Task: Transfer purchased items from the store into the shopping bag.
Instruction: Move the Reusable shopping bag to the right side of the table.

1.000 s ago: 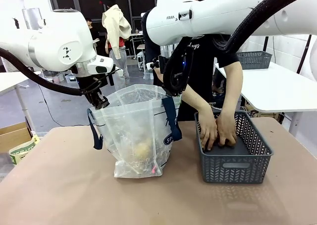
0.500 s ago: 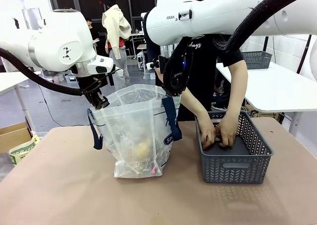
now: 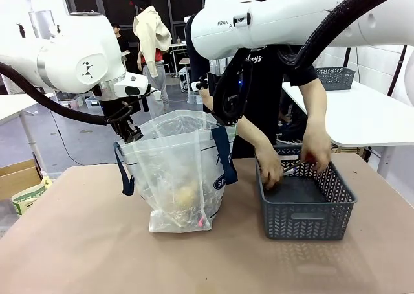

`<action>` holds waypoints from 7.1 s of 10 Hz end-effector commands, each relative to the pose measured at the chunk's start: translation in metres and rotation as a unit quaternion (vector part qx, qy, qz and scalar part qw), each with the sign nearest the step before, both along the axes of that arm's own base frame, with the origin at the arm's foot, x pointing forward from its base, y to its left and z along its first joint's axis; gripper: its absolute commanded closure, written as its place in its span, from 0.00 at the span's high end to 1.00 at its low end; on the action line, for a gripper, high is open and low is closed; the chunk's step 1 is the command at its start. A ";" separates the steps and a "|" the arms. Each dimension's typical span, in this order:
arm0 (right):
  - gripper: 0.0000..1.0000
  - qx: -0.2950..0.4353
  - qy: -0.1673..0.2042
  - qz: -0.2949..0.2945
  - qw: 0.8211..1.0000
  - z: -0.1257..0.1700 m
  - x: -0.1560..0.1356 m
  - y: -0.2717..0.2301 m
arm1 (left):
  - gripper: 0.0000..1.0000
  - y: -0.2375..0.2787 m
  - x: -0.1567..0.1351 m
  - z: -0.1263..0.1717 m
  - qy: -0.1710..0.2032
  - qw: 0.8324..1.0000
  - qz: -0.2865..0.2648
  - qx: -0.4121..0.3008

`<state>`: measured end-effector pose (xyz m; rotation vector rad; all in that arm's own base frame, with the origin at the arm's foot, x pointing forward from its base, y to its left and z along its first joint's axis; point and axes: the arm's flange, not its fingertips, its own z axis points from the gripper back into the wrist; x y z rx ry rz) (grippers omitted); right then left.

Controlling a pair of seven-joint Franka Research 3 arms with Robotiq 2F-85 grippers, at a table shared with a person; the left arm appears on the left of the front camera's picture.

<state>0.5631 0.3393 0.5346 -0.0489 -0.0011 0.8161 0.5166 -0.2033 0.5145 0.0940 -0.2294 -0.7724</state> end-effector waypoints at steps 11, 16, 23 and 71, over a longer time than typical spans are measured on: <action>0.00 0.000 0.000 -0.003 1.000 0.001 0.000 -0.001 | 0.00 0.001 0.001 0.001 -0.002 1.000 0.006 -0.001; 0.00 0.000 0.000 -0.003 1.000 0.001 0.000 -0.001 | 0.00 0.001 0.001 0.001 -0.002 1.000 0.006 -0.001; 0.00 0.000 0.000 -0.003 1.000 0.001 0.000 -0.001 | 0.00 0.001 0.001 0.001 -0.002 1.000 0.006 -0.001; 0.00 0.038 -0.014 -0.022 0.999 0.005 -0.007 0.020 | 0.00 -0.013 0.002 0.008 -0.028 0.999 -0.001 -0.042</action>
